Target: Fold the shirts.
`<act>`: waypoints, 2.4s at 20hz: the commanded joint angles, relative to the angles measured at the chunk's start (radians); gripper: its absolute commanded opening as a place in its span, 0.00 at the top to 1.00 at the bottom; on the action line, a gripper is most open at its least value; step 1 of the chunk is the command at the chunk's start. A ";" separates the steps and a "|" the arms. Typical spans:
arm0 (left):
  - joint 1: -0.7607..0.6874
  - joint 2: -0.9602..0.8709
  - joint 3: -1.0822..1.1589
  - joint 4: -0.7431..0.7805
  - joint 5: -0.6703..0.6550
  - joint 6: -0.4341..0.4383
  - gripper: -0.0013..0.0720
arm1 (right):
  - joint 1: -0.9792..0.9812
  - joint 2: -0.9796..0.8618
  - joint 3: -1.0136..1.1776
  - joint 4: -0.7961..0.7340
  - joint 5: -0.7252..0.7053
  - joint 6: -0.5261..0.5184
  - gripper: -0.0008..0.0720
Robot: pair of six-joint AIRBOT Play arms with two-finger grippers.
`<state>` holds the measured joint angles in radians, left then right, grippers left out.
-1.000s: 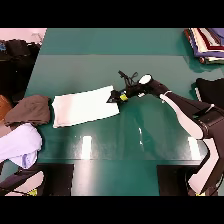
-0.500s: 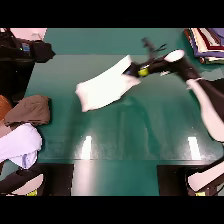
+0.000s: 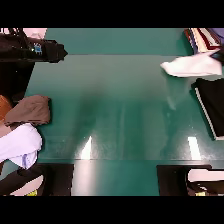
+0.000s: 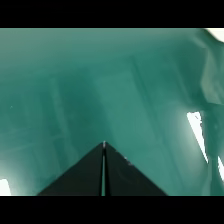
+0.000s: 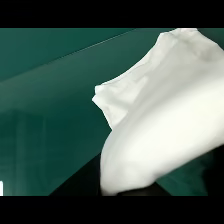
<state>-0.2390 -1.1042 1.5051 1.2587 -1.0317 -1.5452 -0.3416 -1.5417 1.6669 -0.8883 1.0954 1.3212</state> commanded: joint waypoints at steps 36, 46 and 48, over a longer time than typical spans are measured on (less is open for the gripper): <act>-0.005 0.000 0.000 -0.010 -0.031 0.031 0.94 | -0.602 0.504 -0.490 -0.129 0.279 0.092 0.17; -0.005 0.000 0.000 -0.011 0.012 0.034 0.94 | 0.269 0.502 -0.266 -0.058 0.051 0.092 0.42; -0.005 0.000 0.000 -0.011 0.035 0.034 0.94 | 0.380 0.502 -0.266 -0.058 -0.001 0.092 0.70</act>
<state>-0.2428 -1.1042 1.5051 1.2484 -1.0302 -1.5116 -0.1444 -1.0401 1.3823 -0.9524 1.1927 1.4132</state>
